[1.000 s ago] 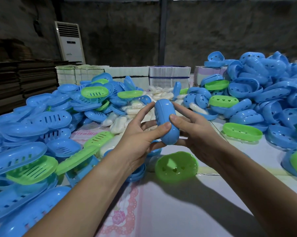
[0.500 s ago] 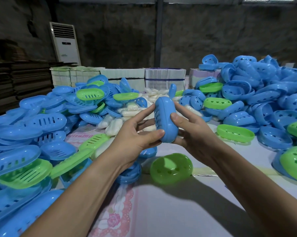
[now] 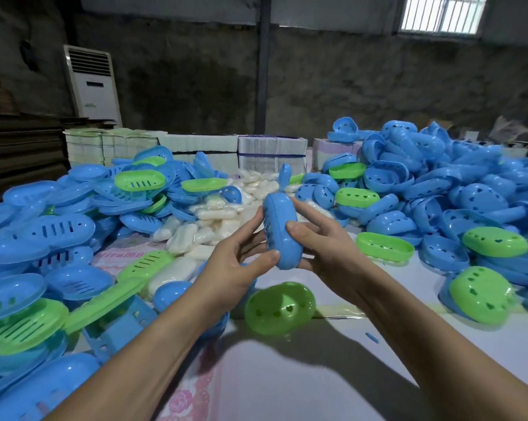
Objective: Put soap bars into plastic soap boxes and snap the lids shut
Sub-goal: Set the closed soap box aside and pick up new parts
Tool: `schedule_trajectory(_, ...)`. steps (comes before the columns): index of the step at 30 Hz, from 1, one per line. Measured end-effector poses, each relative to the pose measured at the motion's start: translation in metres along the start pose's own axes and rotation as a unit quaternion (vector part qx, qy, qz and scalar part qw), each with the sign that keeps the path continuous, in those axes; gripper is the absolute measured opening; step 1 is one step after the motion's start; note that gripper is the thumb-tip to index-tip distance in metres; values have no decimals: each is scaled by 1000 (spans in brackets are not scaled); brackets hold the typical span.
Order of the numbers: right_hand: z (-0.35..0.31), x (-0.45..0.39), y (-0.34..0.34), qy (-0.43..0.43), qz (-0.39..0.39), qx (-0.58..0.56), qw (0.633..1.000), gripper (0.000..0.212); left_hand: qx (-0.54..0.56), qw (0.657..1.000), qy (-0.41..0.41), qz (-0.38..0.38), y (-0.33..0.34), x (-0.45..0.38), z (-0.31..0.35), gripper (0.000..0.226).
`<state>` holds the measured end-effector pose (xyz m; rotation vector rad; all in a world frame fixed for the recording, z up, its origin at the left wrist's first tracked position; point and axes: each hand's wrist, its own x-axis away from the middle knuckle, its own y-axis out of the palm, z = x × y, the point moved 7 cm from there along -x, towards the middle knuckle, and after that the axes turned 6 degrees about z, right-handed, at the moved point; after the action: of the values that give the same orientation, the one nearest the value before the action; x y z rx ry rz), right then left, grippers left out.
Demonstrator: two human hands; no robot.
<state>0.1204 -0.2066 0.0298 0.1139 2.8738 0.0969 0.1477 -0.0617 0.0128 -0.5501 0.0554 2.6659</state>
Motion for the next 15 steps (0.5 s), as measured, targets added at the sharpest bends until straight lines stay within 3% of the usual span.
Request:
schedule_trajectory(6, 2, 30, -23, 21, 27, -92, 995, 62, -28, 998, 14, -60, 27, 5, 7, 68)
schedule_trajectory(12, -23, 47, -75, 33, 176, -114, 977, 66, -62, 998, 14, -8, 13, 8, 12, 51)
schedule_trajectory(15, -46, 74, -132, 9, 264, -37, 964, 48, -92, 995, 26, 2, 9, 7, 7, 42)
